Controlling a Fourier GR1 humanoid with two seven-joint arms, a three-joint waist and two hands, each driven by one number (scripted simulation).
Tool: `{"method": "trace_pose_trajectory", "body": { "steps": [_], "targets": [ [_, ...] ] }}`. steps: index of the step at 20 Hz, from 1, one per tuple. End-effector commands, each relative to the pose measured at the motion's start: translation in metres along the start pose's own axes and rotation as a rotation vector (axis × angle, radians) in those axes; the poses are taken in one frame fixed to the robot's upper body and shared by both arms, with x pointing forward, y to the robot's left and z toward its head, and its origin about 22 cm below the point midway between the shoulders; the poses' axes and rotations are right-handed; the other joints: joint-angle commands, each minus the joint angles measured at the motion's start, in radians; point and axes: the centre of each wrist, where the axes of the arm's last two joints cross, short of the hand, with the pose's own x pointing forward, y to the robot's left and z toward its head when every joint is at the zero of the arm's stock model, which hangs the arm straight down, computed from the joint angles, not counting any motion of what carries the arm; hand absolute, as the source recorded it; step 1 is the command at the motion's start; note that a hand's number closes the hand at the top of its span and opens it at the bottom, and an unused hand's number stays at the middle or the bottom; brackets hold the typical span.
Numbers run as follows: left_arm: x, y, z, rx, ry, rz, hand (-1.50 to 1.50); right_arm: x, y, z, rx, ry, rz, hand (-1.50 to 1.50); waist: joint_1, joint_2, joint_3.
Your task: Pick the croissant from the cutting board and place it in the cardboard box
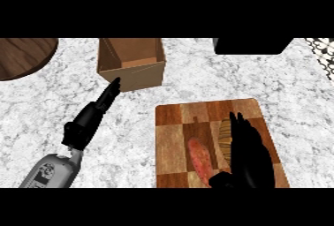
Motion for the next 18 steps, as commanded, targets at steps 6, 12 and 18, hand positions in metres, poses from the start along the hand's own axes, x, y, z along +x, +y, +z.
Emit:
{"method": "trace_pose_trajectory", "body": {
  "steps": [6, 12, 18],
  "targets": [
    [-0.001, -0.011, -0.007, -0.004, -0.013, -0.002, 0.00, 0.011, -0.004, -0.007, 0.012, 0.044, 0.024, -1.50, 0.000, 0.000, 0.000],
    [0.022, -0.014, -0.007, 0.001, 0.003, 0.009, 0.00, -0.009, 0.024, -0.019, 0.071, 0.061, 0.045, -1.50, 0.000, -0.001, 0.000],
    [-0.009, 0.007, 0.006, 0.007, -0.009, -0.019, 0.00, -0.008, 0.005, -0.014, 0.097, 0.067, 0.053, -1.50, -0.001, -0.001, 0.000]
  ]
}}
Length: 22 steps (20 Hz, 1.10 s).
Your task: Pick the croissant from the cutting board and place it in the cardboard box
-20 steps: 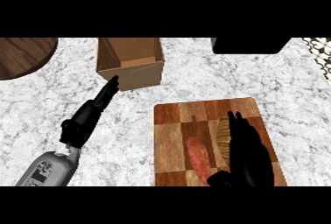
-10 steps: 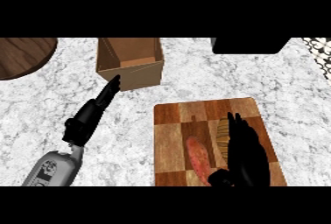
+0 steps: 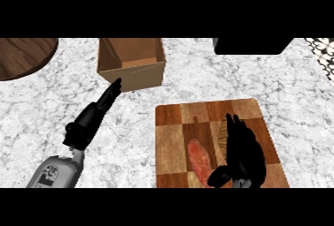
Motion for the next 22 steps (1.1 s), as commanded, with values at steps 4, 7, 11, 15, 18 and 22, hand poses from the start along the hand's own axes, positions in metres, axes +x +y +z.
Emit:
{"method": "trace_pose_trajectory", "body": {
  "steps": [4, 7, 11, 15, 18, 22],
  "targets": [
    [0.010, -0.017, -0.006, -0.008, 0.010, 0.013, 0.00, 0.000, 0.010, -0.016, 0.031, 0.024, 0.022, -1.50, 0.000, 0.001, 0.001],
    [-0.001, -0.015, 0.007, -0.012, 0.013, 0.000, 0.00, -0.024, 0.044, -0.024, 0.023, 0.047, 0.044, -1.50, 0.002, 0.001, 0.001],
    [0.015, -0.011, 0.003, 0.005, 0.004, 0.017, 0.00, -0.009, 0.041, -0.006, 0.009, 0.072, 0.074, -1.50, 0.000, 0.000, 0.001],
    [0.003, -0.009, -0.011, -0.003, 0.010, -0.008, 0.00, -0.032, 0.034, -0.039, 0.029, 0.068, 0.073, -1.50, -0.002, 0.002, 0.001],
    [0.020, 0.002, 0.022, -0.010, 0.008, -0.008, 0.00, -0.034, 0.029, -0.038, 0.042, 0.060, 0.075, 1.50, 0.005, 0.000, 0.001],
    [0.015, -0.005, -0.004, -0.010, 0.004, 0.005, 0.00, -0.008, 0.031, -0.055, 0.011, 0.037, 0.149, 1.50, 0.005, 0.003, 0.001]
  ]
}}
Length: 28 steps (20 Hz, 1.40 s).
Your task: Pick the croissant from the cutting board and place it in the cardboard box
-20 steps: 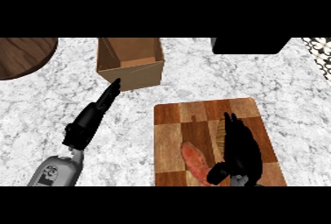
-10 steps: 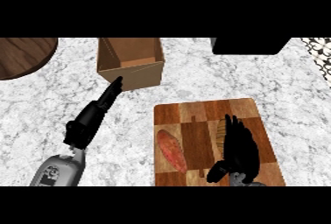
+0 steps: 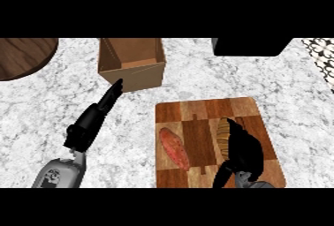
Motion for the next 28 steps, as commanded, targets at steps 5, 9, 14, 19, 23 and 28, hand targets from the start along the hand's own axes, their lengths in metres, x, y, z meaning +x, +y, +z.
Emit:
{"method": "trace_pose_trajectory", "body": {
  "steps": [5, 9, 14, 19, 23, 28],
  "targets": [
    [-0.004, 0.000, -0.003, -0.003, -0.010, 0.012, 0.00, 0.005, 0.016, 0.002, -0.131, -0.037, 0.071, 1.50, 0.001, 0.013, 0.011],
    [0.003, 0.004, -0.011, -0.037, -0.013, -0.006, 0.00, 0.073, 0.016, 0.036, -0.152, -0.398, 0.186, 1.50, 0.043, 0.020, 0.010],
    [0.017, -0.008, -0.015, -0.093, -0.047, -0.019, 0.00, 0.127, -0.005, 0.059, -0.188, -0.754, 0.278, 1.50, 0.102, 0.024, 0.011],
    [0.016, -0.018, -0.022, -0.078, -0.030, 0.002, 0.00, 0.168, -0.020, 0.082, -0.341, -0.821, 0.233, 1.50, 0.078, 0.020, 0.011],
    [-0.007, 0.009, -0.020, -0.048, -0.005, 0.013, 0.00, 0.179, -0.047, 0.125, -0.318, -0.926, 0.168, 1.50, 0.042, 0.015, 0.010],
    [-0.003, 0.003, -0.017, -0.033, -0.006, 0.000, 0.00, 0.183, -0.083, 0.168, -0.329, -1.002, 0.045, 1.50, 0.034, 0.010, 0.009]
  ]
}}
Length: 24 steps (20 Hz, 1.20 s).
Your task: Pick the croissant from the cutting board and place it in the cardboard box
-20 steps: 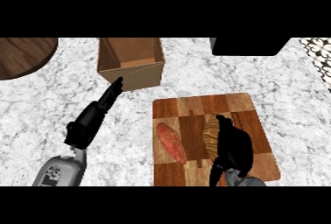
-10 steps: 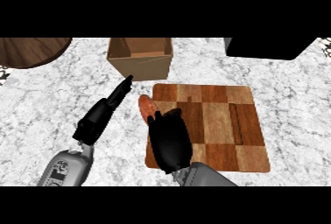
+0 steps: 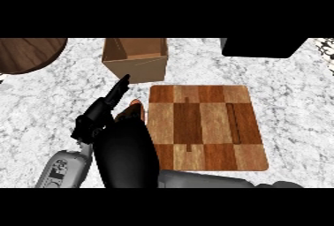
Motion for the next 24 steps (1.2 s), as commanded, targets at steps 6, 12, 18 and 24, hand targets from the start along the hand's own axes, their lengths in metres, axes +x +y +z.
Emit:
{"method": "trace_pose_trajectory", "body": {
  "steps": [6, 12, 18, 24],
  "targets": [
    [-0.001, 0.000, 0.001, 0.011, 0.015, 0.006, 0.00, 0.030, -0.076, 0.005, -0.172, 0.040, -0.174, 1.50, -0.025, -0.005, 0.000],
    [-0.012, 0.010, 0.014, 0.028, 0.000, -0.017, 0.00, 0.026, -0.081, -0.023, -0.232, 0.135, -0.198, 1.50, -0.025, -0.002, 0.000],
    [-0.002, 0.007, -0.004, 0.019, 0.010, -0.022, 0.00, 0.025, -0.113, -0.060, -0.254, 0.175, -0.182, 1.50, -0.030, 0.001, 0.000],
    [-0.007, -0.001, 0.017, 0.017, 0.000, 0.004, 0.00, 0.008, -0.106, -0.098, -0.259, 0.191, -0.240, 1.50, -0.015, 0.002, 0.000]
  ]
}}
